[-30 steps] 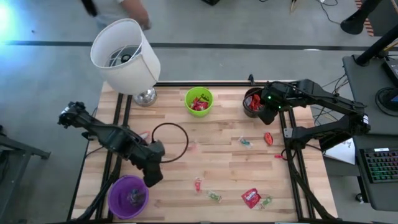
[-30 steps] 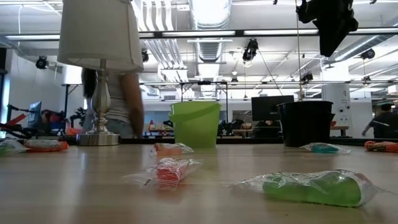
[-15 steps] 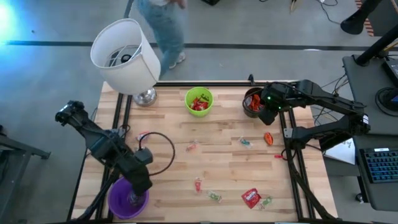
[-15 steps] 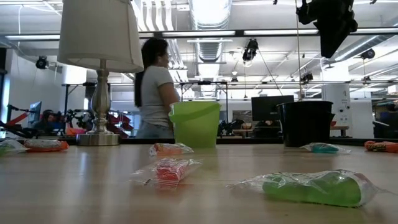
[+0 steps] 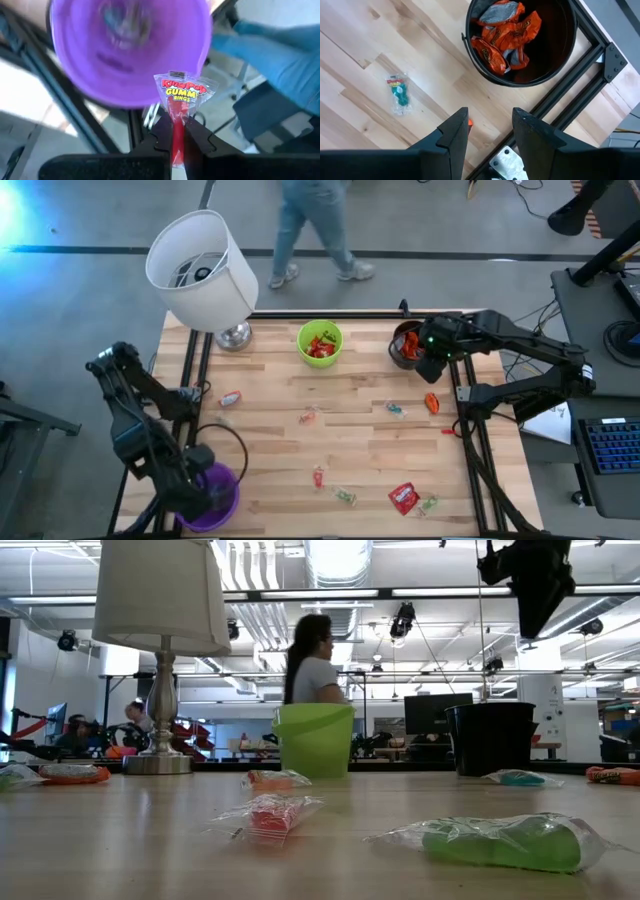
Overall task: Sort candy
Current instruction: Put the red gummy candy into the violet bucket, then put the blue gummy candy into the violet bucket
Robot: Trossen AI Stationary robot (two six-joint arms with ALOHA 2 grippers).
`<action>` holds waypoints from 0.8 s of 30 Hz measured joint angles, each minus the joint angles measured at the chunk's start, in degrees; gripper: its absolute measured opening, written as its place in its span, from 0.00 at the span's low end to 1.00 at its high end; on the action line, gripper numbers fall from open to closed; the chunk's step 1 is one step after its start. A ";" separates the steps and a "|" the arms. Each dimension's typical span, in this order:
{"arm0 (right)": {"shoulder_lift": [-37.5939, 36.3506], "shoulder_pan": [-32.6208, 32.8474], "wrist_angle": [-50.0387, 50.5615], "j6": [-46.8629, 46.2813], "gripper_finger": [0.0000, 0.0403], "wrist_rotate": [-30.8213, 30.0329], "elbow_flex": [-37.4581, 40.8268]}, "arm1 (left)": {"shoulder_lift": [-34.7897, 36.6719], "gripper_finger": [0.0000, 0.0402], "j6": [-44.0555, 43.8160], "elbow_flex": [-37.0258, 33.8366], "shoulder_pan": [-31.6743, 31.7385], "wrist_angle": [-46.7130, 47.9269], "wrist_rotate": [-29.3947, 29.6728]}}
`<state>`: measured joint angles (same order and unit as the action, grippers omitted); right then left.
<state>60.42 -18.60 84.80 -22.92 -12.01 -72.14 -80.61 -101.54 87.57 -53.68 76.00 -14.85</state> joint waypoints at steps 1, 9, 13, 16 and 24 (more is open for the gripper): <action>0.00 -0.01 -0.03 0.02 0.36 0.00 0.35 | -0.17 0.00 -0.47 0.00 -0.44 -0.01 -1.35; 0.00 -0.01 -0.19 0.06 0.36 0.00 3.03 | -0.82 0.05 -1.91 0.00 -1.72 -0.02 -4.08; 0.00 -0.01 -0.18 0.50 0.36 0.00 4.15 | -0.84 0.13 -3.25 0.00 -1.33 -0.06 -3.48; 0.00 -0.01 -0.22 1.09 0.36 0.00 5.18 | -0.84 0.19 -4.07 0.00 -1.30 -0.06 -3.13; -0.02 -0.01 -0.67 2.91 0.36 0.00 7.87 | -0.84 0.29 -3.89 0.00 -1.26 3.58 10.55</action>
<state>60.40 -18.61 84.13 -20.01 -12.01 -64.26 -81.45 -105.43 87.57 -54.94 79.58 -4.30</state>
